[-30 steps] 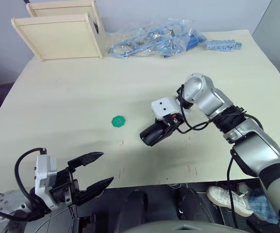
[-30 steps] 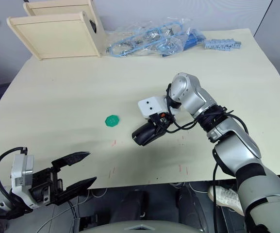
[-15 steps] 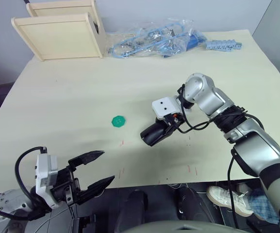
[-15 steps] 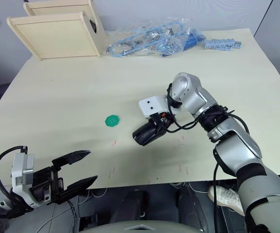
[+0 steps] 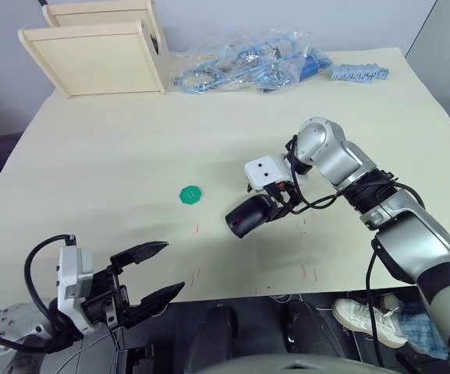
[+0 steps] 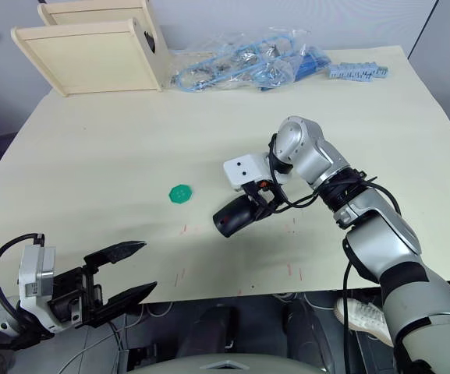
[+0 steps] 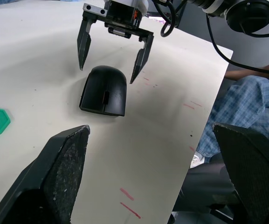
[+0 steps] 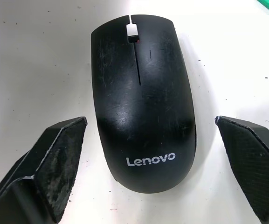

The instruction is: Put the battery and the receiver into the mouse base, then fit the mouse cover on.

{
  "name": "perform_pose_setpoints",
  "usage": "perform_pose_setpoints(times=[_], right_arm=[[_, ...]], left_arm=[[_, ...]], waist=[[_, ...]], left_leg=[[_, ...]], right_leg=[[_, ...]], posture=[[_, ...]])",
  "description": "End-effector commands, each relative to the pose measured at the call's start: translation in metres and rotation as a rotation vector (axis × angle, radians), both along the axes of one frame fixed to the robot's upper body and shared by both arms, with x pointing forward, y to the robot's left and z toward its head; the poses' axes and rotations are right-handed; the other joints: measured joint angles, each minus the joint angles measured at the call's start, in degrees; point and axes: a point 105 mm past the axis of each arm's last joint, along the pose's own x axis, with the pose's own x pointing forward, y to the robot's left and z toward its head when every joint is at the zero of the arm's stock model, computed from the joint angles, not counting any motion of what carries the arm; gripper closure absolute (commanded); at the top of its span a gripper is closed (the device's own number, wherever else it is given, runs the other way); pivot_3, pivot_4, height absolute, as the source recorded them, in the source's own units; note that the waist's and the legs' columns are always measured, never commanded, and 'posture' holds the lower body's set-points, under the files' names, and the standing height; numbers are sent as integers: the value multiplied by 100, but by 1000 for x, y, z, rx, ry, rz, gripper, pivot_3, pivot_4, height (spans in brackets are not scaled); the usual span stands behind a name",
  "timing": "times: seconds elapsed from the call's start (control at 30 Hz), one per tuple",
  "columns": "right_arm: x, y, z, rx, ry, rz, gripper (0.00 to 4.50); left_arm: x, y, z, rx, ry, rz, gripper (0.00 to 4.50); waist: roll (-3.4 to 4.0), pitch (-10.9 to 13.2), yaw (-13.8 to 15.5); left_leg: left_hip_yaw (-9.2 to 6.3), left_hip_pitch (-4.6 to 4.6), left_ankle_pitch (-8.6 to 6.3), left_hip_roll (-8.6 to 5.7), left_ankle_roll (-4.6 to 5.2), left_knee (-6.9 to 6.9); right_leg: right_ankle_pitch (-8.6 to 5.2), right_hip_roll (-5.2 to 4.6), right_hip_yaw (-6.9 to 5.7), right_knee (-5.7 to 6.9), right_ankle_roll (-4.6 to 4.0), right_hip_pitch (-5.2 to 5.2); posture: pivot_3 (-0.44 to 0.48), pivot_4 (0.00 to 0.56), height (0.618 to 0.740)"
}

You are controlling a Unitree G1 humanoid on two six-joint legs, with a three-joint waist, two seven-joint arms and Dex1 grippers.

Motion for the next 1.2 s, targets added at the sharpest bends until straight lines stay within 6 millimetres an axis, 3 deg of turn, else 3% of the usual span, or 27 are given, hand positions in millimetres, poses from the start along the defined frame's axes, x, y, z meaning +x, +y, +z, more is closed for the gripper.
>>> perform_pose_setpoints(times=[0.03,0.37,0.5,0.57,0.73,0.77,0.97,1.2], right_arm=[[1,4,15,37,-29,11,78],[-16,18,47,278,108,39,78],[-39,28,55,419,208,97,78],[-44,29,48,415,219,91,578],[-51,33,38,413,199,89,2671],[-51,35,36,417,193,85,2885],[-55,41,8,365,154,95,2885],[-51,46,-3,337,124,84,2885]], left_arm=[[-3,-2,3,-1,-9,-20,0],[-4,0,1,0,-7,-13,0],[-4,1,0,0,-5,-4,0],[-4,1,-1,0,-3,-2,0],[-4,1,-2,0,-2,-1,0],[-4,2,-2,0,-2,1,0],[-4,1,-2,1,-2,7,0],[-4,0,-2,3,1,9,0]], waist=[[0,0,0],[0,0,-4],[-1,-1,9],[0,0,12],[0,0,7],[0,0,3],[-3,-1,5],[-3,-2,3]], left_leg=[[0,0,0,0,0,0],[-1,-1,0,1,0,0],[-3,-1,0,1,0,0],[-6,-3,-1,1,1,-1],[-6,-4,0,-1,0,0],[-6,-4,0,-1,0,0],[-5,-4,0,-1,0,0],[-6,-4,0,-1,0,0]], right_leg=[[0,0,0,0,0,0],[0,0,0,0,0,0],[0,-1,-1,-1,0,0],[0,-3,-3,-3,0,1],[0,-4,-4,-1,1,0],[0,-4,-5,-1,1,0],[0,-4,-5,-1,1,0],[0,-3,-5,-1,1,0]], posture=[[0,150,740],[0,150,740],[0,150,740],[0,150,740],[0,150,740],[0,150,740],[0,150,740],[0,150,740]])
